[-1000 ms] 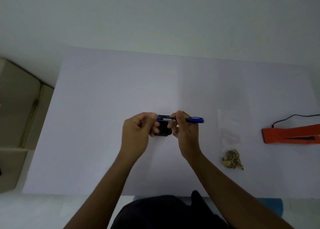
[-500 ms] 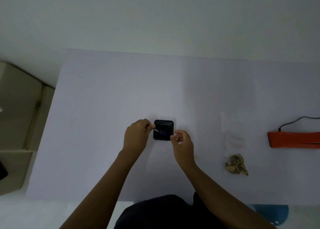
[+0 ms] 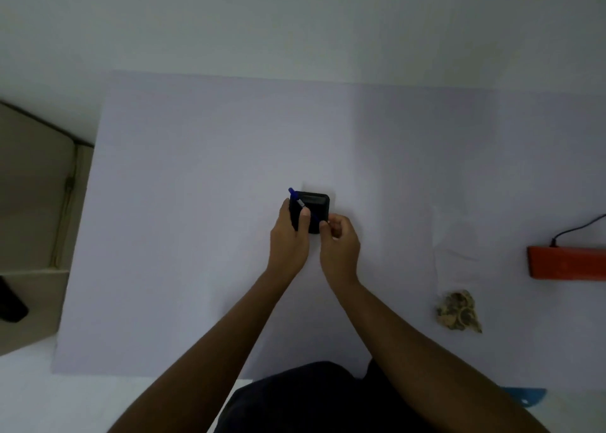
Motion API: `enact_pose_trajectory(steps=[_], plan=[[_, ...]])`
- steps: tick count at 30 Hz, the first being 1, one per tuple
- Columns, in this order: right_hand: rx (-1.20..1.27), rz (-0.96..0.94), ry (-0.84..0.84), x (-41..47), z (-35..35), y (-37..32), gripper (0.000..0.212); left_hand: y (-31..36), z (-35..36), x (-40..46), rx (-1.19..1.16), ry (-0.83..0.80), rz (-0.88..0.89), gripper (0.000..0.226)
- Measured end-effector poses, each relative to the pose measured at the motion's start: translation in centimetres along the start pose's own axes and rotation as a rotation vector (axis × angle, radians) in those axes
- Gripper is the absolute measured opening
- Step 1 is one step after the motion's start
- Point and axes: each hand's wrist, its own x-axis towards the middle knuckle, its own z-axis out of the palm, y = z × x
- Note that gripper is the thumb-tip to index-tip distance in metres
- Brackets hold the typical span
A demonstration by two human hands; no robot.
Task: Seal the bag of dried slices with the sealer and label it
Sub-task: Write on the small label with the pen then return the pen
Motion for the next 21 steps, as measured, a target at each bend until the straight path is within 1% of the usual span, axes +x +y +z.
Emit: enact_pose_trajectory(steps=[8,14,16,19,21], plan=[[-0.019,-0.064,-0.025,7.2,3.2,-3.9,0.014,1.9,-0.6,7.9,0.019,-0.003,0.008,0.033],[0.024,-0.061,-0.058,9.1,3.7,-5.2,0.018,2.9,-1.0,10.3,0.018,0.008,-0.025,0.031],[0.047,-0.051,-0.067,9.0,3.4,-4.9,0.017,3.0,-0.9,10.1,0.01,0.005,-0.044,0.037],[0.052,-0.036,-0.068,8.4,2.3,-4.1,0.017,3.2,-1.0,8.6,0.07,0.041,-0.059,0.061],[0.039,-0.045,-0.065,7.6,1.1,-3.2,0.016,3.2,-0.8,6.9,0.147,0.113,0.038,0.062]])
